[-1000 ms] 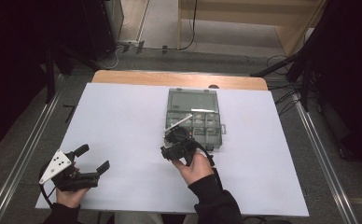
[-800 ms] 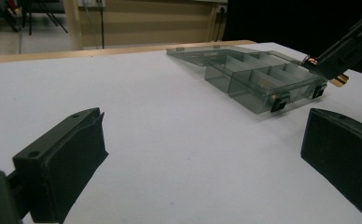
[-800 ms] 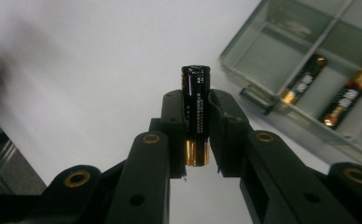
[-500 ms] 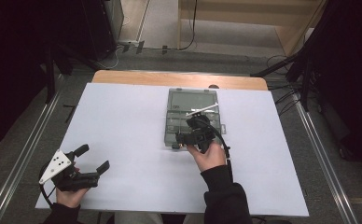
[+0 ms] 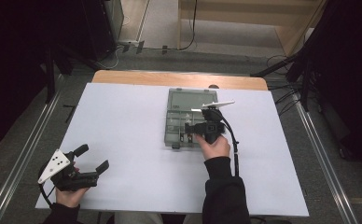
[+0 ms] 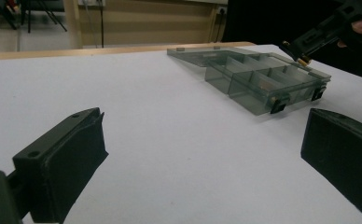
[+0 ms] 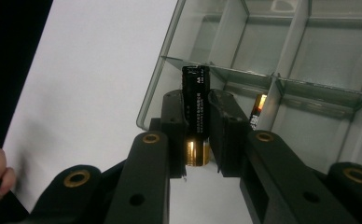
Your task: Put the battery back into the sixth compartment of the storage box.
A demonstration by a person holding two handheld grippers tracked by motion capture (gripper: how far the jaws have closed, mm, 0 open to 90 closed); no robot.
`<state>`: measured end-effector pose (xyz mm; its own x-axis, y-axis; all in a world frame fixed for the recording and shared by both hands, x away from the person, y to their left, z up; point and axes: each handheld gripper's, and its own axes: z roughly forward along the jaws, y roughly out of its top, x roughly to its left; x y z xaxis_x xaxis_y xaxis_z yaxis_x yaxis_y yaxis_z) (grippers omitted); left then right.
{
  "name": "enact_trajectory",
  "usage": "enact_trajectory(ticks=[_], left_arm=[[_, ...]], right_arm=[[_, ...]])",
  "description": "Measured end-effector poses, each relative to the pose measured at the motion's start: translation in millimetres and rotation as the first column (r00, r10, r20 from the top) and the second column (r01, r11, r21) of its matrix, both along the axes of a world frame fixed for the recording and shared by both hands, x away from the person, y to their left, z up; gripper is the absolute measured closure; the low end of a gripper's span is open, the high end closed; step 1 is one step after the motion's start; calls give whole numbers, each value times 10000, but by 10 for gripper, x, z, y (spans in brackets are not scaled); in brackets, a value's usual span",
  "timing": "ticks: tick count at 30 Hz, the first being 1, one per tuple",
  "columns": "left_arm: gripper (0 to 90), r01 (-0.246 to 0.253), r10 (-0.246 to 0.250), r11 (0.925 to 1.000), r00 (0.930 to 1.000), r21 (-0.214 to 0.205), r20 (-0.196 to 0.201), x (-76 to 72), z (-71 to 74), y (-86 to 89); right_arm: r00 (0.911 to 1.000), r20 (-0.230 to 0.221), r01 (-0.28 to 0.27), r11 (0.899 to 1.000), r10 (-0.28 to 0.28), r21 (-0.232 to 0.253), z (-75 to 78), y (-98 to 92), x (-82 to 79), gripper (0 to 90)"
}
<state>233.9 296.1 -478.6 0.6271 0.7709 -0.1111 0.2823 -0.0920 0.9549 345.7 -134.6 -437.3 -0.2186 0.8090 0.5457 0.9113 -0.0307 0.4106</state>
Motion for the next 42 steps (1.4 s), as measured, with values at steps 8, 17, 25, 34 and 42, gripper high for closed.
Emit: enact_trajectory(ticks=[8,17,25,34,42], left_arm=[[0,-15,15,10000,10000,-27,27,-2,3,6],[0,-1,1,10000,10000,0,32,-5,6,2],[0,-8,8,10000,10000,16,49,-5,5,1],[0,-5,5,10000,10000,-2,51,-5,4,1],[0,-14,14,10000,10000,33,46,-5,3,-1]], right_arm=[[9988,-349,347,9992,-339,202,-109,2,88,774],[9995,322,76,9996,-67,-274,-133,13,32,318],[9786,2060,67,9998,-26,-194,-80,13,-78,0],[9451,3218,-453,9981,566,-426,-84,12,-189,0],[9277,3493,-1027,9897,1316,-1000,-123,10,-269,0]])
